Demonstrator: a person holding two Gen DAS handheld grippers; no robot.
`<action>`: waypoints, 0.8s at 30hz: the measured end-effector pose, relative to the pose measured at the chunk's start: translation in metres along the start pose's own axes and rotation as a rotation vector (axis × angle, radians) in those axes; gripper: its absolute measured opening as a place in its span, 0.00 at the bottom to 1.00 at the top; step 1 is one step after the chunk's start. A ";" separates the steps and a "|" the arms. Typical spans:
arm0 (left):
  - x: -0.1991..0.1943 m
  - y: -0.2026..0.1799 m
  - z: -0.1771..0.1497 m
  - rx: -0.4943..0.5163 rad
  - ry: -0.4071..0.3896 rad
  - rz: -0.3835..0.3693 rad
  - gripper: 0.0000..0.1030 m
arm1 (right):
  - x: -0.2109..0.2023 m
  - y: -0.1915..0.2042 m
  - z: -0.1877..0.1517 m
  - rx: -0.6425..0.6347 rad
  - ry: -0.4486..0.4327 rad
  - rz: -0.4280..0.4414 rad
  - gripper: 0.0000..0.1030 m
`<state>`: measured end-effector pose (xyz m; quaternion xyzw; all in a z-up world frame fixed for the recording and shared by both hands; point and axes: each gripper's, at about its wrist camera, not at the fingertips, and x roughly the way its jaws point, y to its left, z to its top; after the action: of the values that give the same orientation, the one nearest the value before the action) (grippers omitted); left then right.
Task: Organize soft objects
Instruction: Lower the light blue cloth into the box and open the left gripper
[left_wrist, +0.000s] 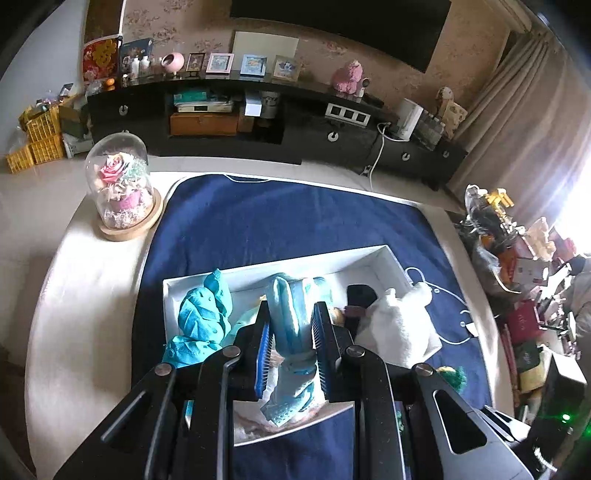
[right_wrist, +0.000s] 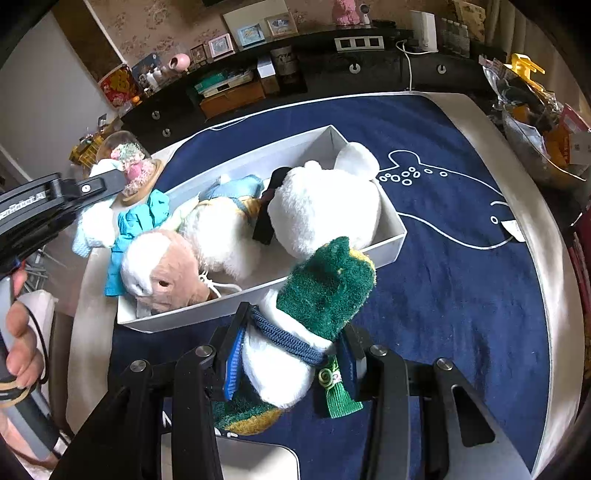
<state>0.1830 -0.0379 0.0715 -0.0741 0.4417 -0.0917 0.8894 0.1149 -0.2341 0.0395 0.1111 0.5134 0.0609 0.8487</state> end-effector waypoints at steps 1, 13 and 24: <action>0.002 -0.001 -0.001 0.006 -0.004 0.016 0.19 | 0.000 0.001 0.000 -0.005 0.000 0.000 1.00; 0.018 -0.002 -0.003 0.072 -0.021 0.106 0.19 | 0.005 0.009 -0.003 -0.030 0.011 -0.004 1.00; 0.023 -0.004 -0.005 0.081 -0.033 0.106 0.19 | 0.005 0.011 -0.005 -0.031 0.015 -0.003 1.00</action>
<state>0.1927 -0.0477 0.0518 -0.0162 0.4259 -0.0612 0.9025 0.1132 -0.2216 0.0359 0.0967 0.5189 0.0681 0.8466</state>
